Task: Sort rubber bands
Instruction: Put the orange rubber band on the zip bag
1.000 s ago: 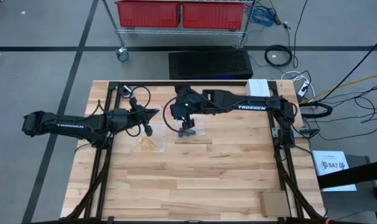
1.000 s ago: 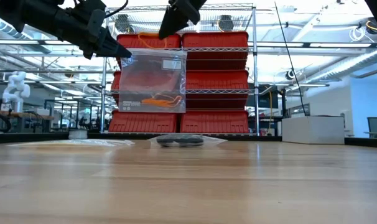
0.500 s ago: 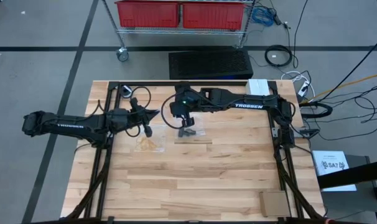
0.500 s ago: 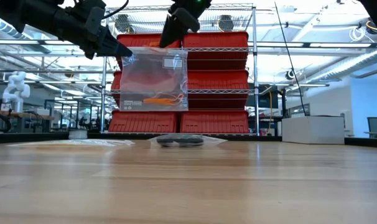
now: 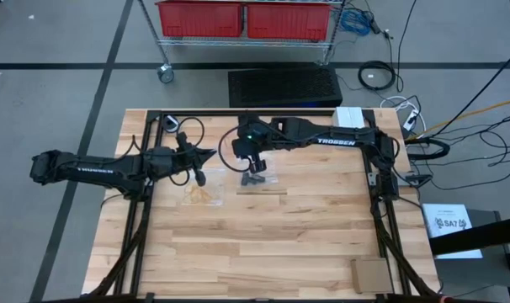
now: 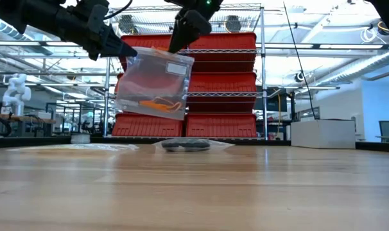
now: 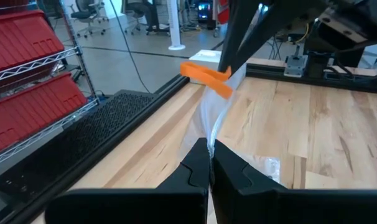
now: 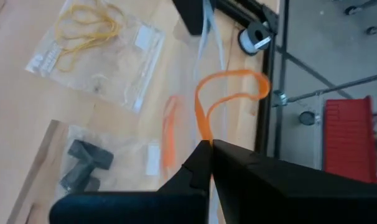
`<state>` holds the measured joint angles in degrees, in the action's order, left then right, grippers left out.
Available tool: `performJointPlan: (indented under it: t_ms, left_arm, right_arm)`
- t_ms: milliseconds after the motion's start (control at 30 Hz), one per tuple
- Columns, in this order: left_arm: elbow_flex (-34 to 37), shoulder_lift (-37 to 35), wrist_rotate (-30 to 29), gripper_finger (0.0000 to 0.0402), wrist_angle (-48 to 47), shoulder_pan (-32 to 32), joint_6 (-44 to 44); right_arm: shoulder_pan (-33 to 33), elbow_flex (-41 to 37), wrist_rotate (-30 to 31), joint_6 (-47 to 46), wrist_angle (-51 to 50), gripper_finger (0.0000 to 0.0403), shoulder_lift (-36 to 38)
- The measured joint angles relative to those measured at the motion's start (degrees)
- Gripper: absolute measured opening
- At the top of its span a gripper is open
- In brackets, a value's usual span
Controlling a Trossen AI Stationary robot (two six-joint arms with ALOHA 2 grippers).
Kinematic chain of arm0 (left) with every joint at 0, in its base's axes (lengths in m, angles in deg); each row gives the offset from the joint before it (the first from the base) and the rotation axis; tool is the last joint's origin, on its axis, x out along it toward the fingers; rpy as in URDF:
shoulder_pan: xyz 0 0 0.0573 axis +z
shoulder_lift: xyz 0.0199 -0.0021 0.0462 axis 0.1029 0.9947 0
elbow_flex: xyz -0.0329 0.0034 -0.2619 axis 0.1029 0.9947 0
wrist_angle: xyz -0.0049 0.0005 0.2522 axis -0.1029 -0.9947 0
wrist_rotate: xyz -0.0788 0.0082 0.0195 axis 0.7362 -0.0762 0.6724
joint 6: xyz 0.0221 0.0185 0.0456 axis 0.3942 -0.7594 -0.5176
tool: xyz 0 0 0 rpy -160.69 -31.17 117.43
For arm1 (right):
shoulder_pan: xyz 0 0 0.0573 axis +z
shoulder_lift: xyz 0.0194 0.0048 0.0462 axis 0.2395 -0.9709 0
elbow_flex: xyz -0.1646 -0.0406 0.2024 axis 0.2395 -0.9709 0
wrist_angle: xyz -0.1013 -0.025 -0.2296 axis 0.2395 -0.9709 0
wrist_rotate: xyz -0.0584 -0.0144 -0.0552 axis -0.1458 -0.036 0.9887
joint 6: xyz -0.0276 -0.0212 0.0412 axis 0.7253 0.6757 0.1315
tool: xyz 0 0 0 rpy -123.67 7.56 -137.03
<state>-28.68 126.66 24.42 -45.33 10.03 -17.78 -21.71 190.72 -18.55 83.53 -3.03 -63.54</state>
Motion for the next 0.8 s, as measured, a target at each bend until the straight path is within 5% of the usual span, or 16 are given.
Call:
performJointPlan:
  t_ms: [367,800]
  left_arm:
    - [0.0,0.8,2.1,0.0004,1.3,0.0,0.0]
    - [0.0,3.0,1.7,0.0004,2.1,0.0,0.0]
  right_arm:
    - [-1.1,0.0,-5.8,-4.0,1.1,0.0005,0.0]
    - [-0.1,0.0,-6.1,-3.7,0.9,0.0105,0.0]
